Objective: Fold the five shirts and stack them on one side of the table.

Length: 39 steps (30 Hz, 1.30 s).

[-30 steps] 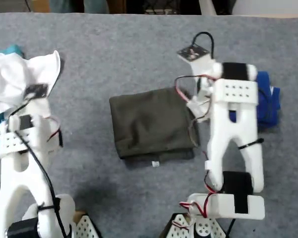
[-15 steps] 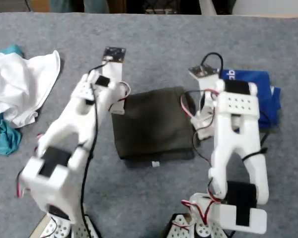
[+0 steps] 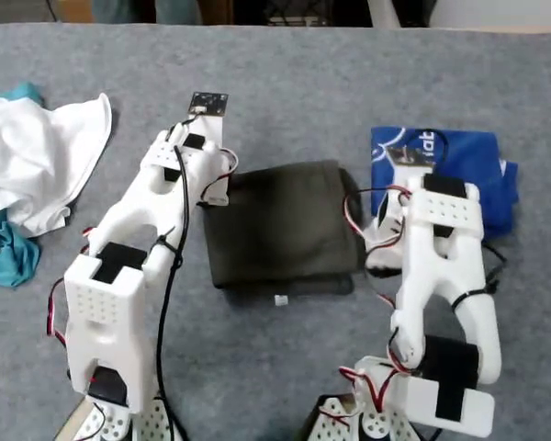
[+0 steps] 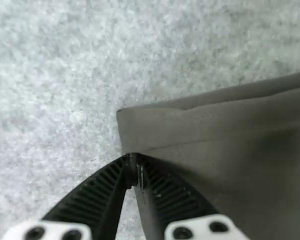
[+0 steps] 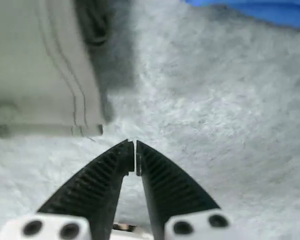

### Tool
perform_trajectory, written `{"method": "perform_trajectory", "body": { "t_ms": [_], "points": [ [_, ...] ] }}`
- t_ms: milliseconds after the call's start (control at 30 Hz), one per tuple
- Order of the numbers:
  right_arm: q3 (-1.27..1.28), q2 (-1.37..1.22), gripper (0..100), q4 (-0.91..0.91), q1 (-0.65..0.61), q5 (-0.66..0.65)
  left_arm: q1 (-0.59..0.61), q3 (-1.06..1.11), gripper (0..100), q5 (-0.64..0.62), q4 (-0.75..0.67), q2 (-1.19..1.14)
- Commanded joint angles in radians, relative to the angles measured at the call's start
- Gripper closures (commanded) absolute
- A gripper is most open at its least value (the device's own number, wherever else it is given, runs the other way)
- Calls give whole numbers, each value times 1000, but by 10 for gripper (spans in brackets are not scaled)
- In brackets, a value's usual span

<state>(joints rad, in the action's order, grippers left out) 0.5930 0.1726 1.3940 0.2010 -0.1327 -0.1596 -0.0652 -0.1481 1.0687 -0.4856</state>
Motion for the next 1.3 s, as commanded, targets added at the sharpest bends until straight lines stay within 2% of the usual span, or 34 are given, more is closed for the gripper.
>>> {"method": "perform_trajectory", "body": {
  "t_ms": [0,133,267,367,433,533,700,900,967,1100,1133,1200,1267],
  "points": [
    [-68,35,983,38,-63,180,18,-31,972,2,34,89],
    [-147,28,966,55,-187,305,41,-7,972,5,112,239],
    [-180,27,791,35,-304,462,61,122,972,86,147,407],
    [-145,24,658,-48,-339,585,81,274,972,132,140,555],
    [-110,-2,613,-135,-361,646,114,377,972,143,123,657],
    [-82,-99,600,-250,-379,710,194,533,972,143,64,793],
    [-130,-341,600,-331,-381,779,317,723,972,143,-25,950],
    [-209,-533,619,-328,-384,776,381,809,971,144,-29,1019],
    [-211,-539,698,-318,-382,773,383,822,971,144,-29,1025],
    [-211,-541,963,-293,-381,709,383,829,971,144,-29,1025],
    [-211,-541,990,-287,-377,697,381,829,971,144,-29,1026],
    [-213,-539,947,-256,-364,690,381,828,971,144,-29,1026],
    [-246,-536,956,-210,-345,690,381,828,971,144,-28,1026]
  ]
}}
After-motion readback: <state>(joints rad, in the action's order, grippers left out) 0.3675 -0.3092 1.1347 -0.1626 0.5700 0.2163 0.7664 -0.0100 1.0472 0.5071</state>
